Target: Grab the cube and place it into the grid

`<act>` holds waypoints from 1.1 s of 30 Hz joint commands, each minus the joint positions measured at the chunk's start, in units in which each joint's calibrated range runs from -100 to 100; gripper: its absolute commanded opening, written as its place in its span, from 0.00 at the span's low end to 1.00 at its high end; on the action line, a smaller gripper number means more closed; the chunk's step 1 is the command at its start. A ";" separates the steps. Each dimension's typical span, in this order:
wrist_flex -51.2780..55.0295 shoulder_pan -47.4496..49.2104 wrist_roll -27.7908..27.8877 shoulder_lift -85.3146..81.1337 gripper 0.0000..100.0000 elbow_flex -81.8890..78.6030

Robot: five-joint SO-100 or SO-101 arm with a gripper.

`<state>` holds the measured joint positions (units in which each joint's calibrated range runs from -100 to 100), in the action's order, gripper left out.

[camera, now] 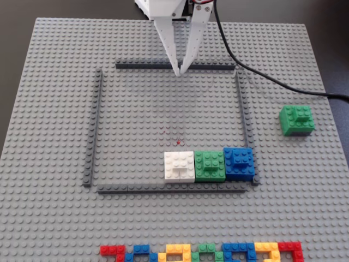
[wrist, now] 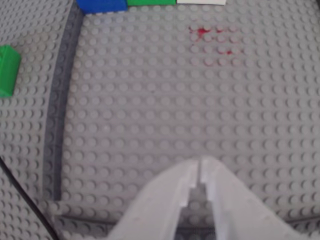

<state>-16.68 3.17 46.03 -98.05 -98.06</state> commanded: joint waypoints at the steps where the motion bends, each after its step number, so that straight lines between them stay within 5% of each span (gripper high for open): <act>1: 1.29 0.62 -0.39 -1.95 0.00 3.50; 19: 10.47 5.93 -2.49 24.88 0.00 40.65; 33: 15.75 13.59 -9.28 51.62 0.00 68.29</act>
<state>-1.78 14.91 38.36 -53.01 -41.66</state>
